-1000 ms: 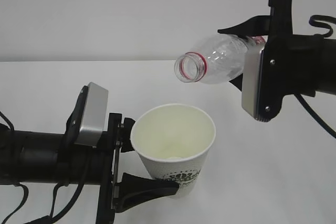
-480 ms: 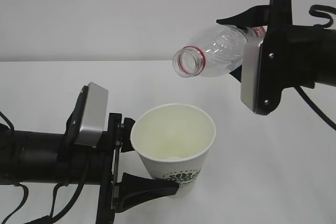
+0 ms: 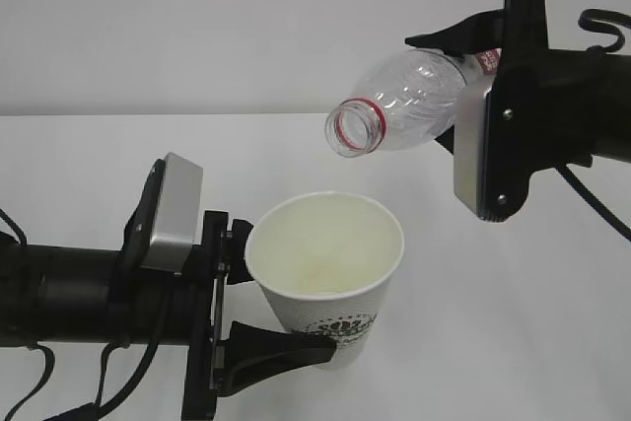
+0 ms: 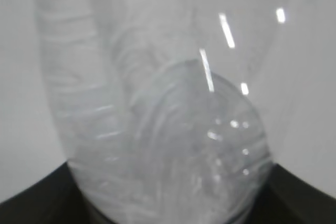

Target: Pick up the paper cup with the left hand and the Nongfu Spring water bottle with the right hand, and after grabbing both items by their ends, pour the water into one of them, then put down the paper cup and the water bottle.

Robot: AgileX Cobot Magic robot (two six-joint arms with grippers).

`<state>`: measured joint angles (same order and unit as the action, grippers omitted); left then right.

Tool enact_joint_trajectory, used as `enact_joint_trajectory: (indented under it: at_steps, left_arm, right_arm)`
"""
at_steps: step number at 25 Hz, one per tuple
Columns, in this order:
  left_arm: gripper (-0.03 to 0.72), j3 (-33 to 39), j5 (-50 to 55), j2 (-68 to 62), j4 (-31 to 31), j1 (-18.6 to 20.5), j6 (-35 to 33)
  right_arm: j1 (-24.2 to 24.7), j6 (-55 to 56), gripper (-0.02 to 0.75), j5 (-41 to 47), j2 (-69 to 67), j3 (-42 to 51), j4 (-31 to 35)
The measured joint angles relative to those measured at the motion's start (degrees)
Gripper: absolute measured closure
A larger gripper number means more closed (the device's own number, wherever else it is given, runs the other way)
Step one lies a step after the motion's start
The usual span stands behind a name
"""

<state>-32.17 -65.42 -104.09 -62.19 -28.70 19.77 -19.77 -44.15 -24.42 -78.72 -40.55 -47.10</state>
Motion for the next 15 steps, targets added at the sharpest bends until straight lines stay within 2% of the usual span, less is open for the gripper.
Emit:
enact_joint_trajectory:
  at_steps: [15]
  left_arm:
    - [0.145, 0.0, 0.0, 0.0, 2.0, 0.0, 0.0]
  right_arm:
    - [0.0, -3.9, 0.234, -0.1, 0.0, 0.0, 0.8]
